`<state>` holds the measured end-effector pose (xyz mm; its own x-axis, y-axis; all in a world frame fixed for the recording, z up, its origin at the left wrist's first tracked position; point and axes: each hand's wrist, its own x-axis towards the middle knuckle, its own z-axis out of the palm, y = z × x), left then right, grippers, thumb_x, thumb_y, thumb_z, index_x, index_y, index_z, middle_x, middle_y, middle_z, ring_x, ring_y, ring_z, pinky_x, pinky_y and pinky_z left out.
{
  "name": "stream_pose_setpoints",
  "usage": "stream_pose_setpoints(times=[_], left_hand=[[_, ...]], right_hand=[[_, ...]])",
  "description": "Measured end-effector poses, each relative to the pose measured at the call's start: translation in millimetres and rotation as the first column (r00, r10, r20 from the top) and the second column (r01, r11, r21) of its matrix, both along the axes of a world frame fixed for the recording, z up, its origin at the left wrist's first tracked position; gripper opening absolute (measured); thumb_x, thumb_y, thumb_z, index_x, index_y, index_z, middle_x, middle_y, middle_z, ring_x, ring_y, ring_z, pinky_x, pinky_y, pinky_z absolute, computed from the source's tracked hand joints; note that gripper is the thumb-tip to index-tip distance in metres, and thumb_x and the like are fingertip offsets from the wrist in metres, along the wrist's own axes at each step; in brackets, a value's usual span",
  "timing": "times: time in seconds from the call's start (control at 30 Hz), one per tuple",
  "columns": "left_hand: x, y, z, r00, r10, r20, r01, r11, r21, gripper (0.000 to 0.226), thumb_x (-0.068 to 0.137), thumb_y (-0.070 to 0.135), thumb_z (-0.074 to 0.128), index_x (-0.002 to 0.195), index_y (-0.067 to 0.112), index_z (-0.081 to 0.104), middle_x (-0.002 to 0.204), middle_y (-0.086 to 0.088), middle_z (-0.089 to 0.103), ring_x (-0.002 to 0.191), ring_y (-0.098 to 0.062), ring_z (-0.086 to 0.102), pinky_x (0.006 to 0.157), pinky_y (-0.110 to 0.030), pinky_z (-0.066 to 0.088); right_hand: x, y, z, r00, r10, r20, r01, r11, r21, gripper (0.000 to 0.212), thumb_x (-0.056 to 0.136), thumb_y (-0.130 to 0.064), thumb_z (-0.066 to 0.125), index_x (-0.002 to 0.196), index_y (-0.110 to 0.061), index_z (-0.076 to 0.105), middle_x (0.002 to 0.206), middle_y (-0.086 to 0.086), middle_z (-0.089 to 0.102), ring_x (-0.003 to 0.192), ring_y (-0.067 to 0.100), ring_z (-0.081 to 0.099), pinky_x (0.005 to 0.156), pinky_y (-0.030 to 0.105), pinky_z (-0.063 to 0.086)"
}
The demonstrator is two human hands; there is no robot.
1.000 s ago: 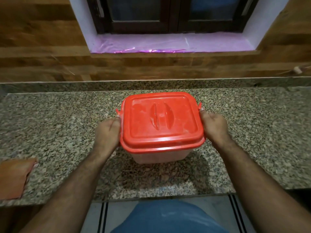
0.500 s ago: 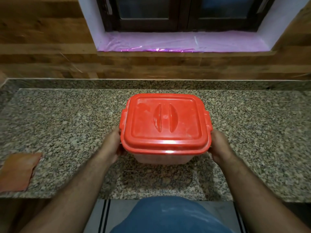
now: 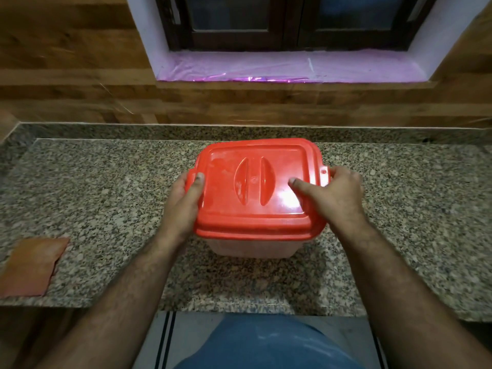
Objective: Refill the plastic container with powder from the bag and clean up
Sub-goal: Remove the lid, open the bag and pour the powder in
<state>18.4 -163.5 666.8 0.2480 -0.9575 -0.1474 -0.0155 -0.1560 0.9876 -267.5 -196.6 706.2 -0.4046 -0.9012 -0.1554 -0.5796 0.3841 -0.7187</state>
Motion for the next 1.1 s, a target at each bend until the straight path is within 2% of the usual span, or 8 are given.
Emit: stream_pose_setpoints(times=[0.2, 0.3, 0.5, 0.57, 0.63, 0.77, 0.93, 1.1], left_hand=[[5, 1, 8, 0.999, 0.013, 0.051, -0.012, 1.0, -0.019, 0.079, 0.1, 0.062, 0.064, 0.166, 0.028, 0.038, 0.164, 0.001, 0.053, 0.14, -0.01, 0.061, 0.111, -0.042, 0.056], [-1, 11, 23, 0.969, 0.074, 0.236, -0.035, 0.986, -0.166, 0.087, 0.101, 0.062, 0.056, 0.173, 0.029, 0.018, 0.179, 0.005, 0.025, 0.153, -0.002, 0.034, 0.115, -0.026, 0.039], [-32, 27, 23, 0.792, 0.325, 0.516, 0.136, 0.73, -0.669, 0.034, 0.096, 0.04, 0.056, 0.115, 0.012, 0.052, 0.124, -0.005, 0.052, 0.116, -0.031, 0.054, 0.096, -0.05, 0.052], [-52, 28, 27, 0.693, 0.108, 0.713, 0.404, 0.76, -0.508, 0.041, 0.097, 0.05, 0.06, 0.115, 0.013, 0.061, 0.115, -0.001, 0.058, 0.108, -0.022, 0.054, 0.089, -0.044, 0.052], [-76, 22, 27, 0.435, -0.179, 0.882, 0.658, 0.732, -0.176, 0.06, 0.095, 0.069, 0.057, 0.128, 0.019, 0.065, 0.119, 0.002, 0.066, 0.111, -0.018, 0.059, 0.093, -0.038, 0.052], [-115, 5, 20, -0.08, -0.267, 0.96, 0.714, 0.657, 0.242, 0.064, 0.096, 0.078, 0.049, 0.125, 0.024, 0.065, 0.121, -0.002, 0.073, 0.112, -0.027, 0.067, 0.093, -0.04, 0.057], [-122, 2, 7, -0.256, -0.274, 0.927, 0.677, 0.633, 0.375, 0.058, 0.107, 0.07, 0.039, 0.109, 0.02, 0.069, 0.106, -0.011, 0.074, 0.102, -0.035, 0.069, 0.08, -0.044, 0.057], [-127, -3, 10, -0.261, -0.324, 0.909, 0.658, 0.629, 0.413, 0.059, 0.107, 0.072, 0.039, 0.102, 0.021, 0.068, 0.099, -0.007, 0.074, 0.096, -0.031, 0.069, 0.074, -0.04, 0.052]], right_hand=[[-3, 6, 34, 0.796, 0.109, 0.596, 0.02, 0.979, -0.205, 0.082, 0.056, -0.021, 0.1, 0.125, -0.002, 0.061, 0.112, 0.02, 0.077, 0.092, 0.038, 0.08, 0.076, 0.058, 0.068], [3, 18, 56, 0.715, 0.214, 0.666, 0.015, 0.947, -0.32, 0.062, 0.07, 0.002, 0.089, 0.124, -0.003, 0.059, 0.113, 0.022, 0.077, 0.086, 0.029, 0.077, 0.076, 0.053, 0.068], [-19, 25, 90, 0.772, 0.336, 0.54, 0.154, 0.725, -0.672, 0.056, 0.079, 0.011, 0.084, 0.111, -0.018, 0.048, 0.104, 0.002, 0.071, 0.084, 0.006, 0.075, 0.071, 0.028, 0.062], [-28, 22, 92, 0.875, 0.289, 0.387, 0.118, 0.649, -0.751, 0.06, 0.079, 0.004, 0.089, 0.107, -0.025, 0.045, 0.103, -0.004, 0.066, 0.083, -0.003, 0.071, 0.07, 0.023, 0.06], [-35, 18, 86, 0.94, 0.22, 0.26, 0.068, 0.627, -0.776, 0.061, 0.077, -0.002, 0.093, 0.1, -0.031, 0.045, 0.097, -0.011, 0.063, 0.078, -0.011, 0.067, 0.065, 0.014, 0.055], [-56, 6, 60, 0.992, 0.13, -0.004, -0.085, 0.625, -0.776, 0.048, 0.076, -0.012, 0.094, 0.094, -0.029, 0.054, 0.078, -0.02, 0.057, 0.061, -0.005, 0.055, 0.055, 0.016, 0.044], [-92, -12, 7, 0.893, 0.007, -0.45, -0.356, 0.624, -0.696, 0.04, 0.087, -0.015, 0.087, 0.119, -0.019, 0.063, 0.081, 0.009, 0.074, 0.062, 0.032, 0.068, 0.062, 0.035, 0.051], [-120, -38, -71, 0.836, 0.188, -0.516, -0.412, 0.835, -0.363, 0.052, 0.091, 0.0, 0.069, 0.142, -0.01, 0.068, 0.128, 0.017, 0.077, 0.11, 0.037, 0.075, 0.096, 0.043, 0.058]])
